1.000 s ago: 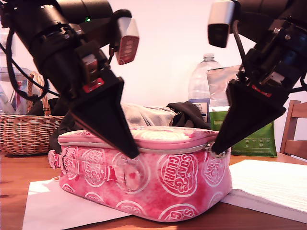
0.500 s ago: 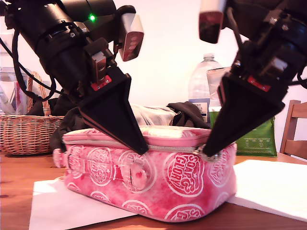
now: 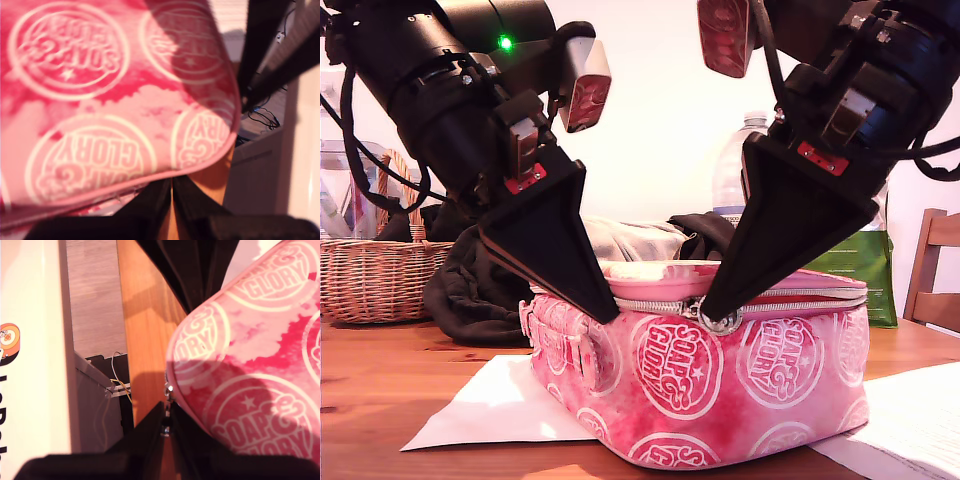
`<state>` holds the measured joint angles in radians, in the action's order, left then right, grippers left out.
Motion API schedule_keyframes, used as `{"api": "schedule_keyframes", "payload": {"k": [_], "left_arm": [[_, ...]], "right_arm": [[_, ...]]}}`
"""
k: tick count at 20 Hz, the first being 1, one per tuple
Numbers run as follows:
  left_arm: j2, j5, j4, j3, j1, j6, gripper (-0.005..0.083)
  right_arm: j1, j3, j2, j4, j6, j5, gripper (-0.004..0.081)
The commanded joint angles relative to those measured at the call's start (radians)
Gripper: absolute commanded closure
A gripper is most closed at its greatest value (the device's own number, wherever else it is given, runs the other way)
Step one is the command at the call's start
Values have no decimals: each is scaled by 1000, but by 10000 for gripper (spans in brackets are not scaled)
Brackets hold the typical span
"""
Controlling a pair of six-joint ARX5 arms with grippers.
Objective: Open the zipper in the zip bag in front of you
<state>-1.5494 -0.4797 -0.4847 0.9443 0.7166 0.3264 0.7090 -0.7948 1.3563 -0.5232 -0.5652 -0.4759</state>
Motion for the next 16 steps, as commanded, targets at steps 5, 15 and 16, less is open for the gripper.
{"api": "schedule_keyframes", "payload": {"k": [5, 15, 16], "left_arm": [[-16, 16, 48, -2, 6, -41, 793], [-9, 44, 26, -2, 5, -92, 793], [-3, 47, 13, -2, 5, -92, 793]], "right_arm": [[50, 3, -7, 100, 20, -72, 770], [49, -6, -7, 39, 72, -153, 535], [49, -6, -7, 35, 72, -153, 535]]}}
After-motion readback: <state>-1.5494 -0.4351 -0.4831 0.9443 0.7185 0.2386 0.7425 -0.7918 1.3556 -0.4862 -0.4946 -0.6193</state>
